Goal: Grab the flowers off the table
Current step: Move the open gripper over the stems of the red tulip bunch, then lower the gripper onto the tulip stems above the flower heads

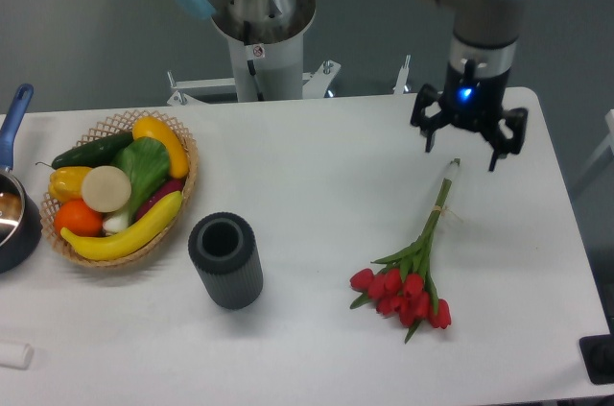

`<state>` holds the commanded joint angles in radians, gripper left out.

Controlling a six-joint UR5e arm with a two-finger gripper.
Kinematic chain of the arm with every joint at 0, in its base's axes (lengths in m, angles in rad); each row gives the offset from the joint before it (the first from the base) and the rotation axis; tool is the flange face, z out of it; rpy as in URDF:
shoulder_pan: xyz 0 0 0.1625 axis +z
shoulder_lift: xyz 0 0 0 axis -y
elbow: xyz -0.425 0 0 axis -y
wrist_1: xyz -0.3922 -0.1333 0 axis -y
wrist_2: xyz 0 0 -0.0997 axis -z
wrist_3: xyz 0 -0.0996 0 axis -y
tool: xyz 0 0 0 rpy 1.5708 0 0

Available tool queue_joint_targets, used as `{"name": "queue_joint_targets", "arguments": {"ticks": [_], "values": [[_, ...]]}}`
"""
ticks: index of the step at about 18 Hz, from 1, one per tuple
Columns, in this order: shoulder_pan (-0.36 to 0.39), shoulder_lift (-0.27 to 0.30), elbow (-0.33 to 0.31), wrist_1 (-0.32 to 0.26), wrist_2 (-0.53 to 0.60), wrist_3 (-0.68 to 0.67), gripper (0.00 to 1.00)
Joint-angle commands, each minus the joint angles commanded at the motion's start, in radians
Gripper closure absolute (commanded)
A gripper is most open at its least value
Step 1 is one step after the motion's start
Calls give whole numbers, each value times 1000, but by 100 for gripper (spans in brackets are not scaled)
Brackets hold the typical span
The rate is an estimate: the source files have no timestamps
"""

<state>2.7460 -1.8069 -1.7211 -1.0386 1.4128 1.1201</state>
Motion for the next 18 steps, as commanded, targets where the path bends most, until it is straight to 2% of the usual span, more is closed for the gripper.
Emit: {"name": "queue_joint_targets", "arguments": {"ticks": [4,7,11,13,15,18], "values": [[-32,-64,-3,86,8,-55,0],[-32,-88,3,94,5,-34,0],[-31,-156,-2,103,3,-33,0],[-23,-161,0,107,-2,-33,0],[-26,-192,0,111,0,-33,0],[-29,-242,11,149,3,-34,0]]}}
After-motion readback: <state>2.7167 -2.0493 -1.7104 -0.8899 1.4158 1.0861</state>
